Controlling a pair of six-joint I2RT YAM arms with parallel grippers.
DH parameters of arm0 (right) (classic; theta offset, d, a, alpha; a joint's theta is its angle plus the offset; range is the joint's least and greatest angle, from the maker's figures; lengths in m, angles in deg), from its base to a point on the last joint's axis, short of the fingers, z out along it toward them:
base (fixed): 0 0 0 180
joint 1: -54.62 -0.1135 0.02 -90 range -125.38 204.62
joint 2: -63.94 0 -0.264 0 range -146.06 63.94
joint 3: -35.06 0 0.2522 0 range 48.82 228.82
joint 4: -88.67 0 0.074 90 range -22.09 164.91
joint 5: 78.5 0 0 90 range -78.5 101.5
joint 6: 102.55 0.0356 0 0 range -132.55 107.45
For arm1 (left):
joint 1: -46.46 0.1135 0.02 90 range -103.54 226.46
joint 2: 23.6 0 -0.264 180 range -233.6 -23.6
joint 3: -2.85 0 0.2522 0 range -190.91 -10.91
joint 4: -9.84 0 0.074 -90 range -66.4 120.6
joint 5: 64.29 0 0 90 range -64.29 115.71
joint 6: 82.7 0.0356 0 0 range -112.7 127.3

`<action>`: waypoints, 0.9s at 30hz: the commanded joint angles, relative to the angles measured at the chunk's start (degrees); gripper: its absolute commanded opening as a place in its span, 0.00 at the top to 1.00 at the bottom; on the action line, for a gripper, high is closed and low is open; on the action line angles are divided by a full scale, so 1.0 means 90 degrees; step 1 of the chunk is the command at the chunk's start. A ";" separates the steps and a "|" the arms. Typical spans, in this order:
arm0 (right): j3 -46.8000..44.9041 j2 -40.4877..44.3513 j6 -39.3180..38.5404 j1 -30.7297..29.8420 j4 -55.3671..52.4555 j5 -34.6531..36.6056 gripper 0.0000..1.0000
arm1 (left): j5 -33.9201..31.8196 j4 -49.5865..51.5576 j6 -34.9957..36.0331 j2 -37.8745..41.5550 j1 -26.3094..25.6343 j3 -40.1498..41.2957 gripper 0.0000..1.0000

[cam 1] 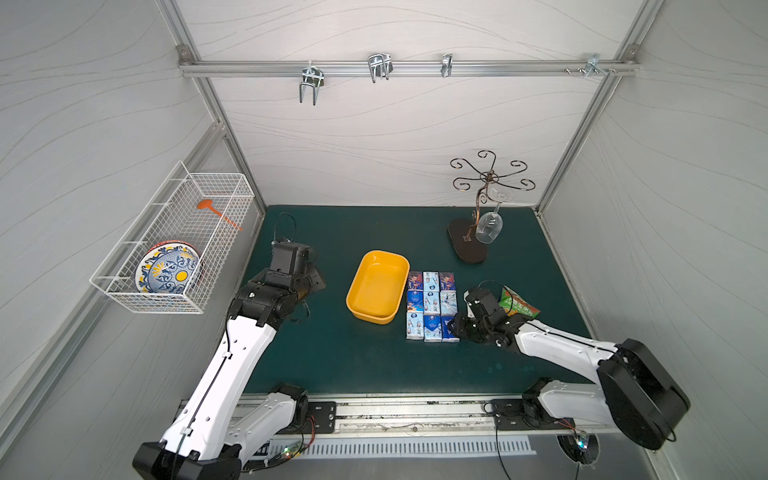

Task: Take the pocket tissues out of the storage box
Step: Place the pocket tissues at the center of the board.

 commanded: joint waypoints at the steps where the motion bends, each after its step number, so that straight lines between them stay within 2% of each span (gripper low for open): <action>1: 0.0042 -0.0016 0.0000 -0.0064 -0.0405 0.0108 0.56 | -0.0090 -0.0101 -0.0039 0.0080 -0.0022 -0.0198 0.54; 11: 0.0368 0.0250 -0.0105 -0.0063 -0.0889 0.0449 0.46 | -0.0062 -0.0094 -0.0031 0.0090 -0.0022 -0.0198 0.54; 18: 0.0970 0.0570 -0.0599 -0.0064 -0.1416 0.0643 0.44 | -0.0057 -0.0105 0.0015 0.0019 -0.0022 -0.0195 0.53; 21: 0.1269 0.0502 -0.0853 -0.0095 -0.1643 0.0728 0.44 | 0.0069 -0.0147 0.0118 -0.0211 -0.0052 -0.0153 0.53; 27: 0.1911 0.0093 -0.1175 -0.0568 -0.1820 0.1002 0.44 | -0.0030 -0.0204 0.0544 -0.1053 -0.0510 -0.0208 0.54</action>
